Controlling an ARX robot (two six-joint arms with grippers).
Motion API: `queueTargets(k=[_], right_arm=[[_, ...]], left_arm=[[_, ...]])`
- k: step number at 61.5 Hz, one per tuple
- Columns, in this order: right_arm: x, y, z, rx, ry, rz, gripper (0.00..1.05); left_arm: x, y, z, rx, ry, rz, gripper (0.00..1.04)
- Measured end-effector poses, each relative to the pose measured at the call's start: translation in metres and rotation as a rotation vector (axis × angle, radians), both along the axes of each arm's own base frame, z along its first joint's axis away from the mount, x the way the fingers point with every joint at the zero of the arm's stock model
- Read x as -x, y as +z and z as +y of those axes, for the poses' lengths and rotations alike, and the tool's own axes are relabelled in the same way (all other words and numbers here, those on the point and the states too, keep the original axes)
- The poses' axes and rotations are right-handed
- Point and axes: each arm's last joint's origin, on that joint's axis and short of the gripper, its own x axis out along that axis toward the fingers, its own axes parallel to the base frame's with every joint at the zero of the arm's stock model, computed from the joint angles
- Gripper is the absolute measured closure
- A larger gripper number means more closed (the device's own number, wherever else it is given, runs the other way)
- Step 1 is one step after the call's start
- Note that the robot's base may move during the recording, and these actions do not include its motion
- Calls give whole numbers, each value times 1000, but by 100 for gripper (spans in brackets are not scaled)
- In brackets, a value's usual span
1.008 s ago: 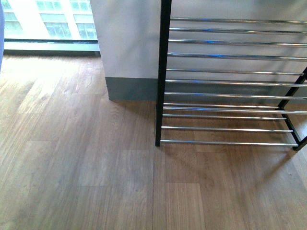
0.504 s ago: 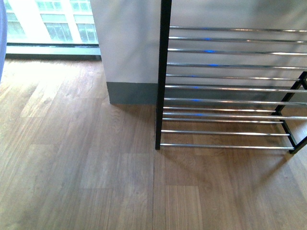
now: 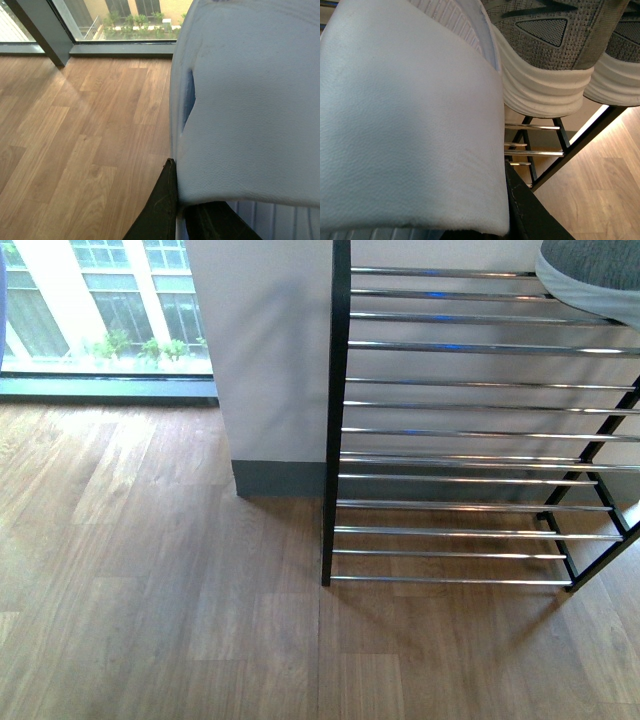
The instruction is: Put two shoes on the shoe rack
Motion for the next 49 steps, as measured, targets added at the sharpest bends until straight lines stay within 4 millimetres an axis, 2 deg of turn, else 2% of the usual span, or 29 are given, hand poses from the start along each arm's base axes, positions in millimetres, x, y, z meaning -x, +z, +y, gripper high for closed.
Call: queueTargets(k=[12,17,24,35,43,49], right_arm=[[0,-1,-1,-20,30,-22,103],[-1,4,-1,-89,207,-165,103],[-9,22,5,-124,358,-215,103],[-39,58,14,-119,436,-118,103],[-61,66,22,-96,497,4,103],[-85,71,25,-71,505,96,103]], left_arm=[[0,0,0,0,0,0,103],[0,0,0,0,0,0,103],[0,0,0,0,0,0,103],[0,0,0,0,-1,0,103],[0,0,0,2,-4,1,103],[0,0,0,1,-3,1,103]])
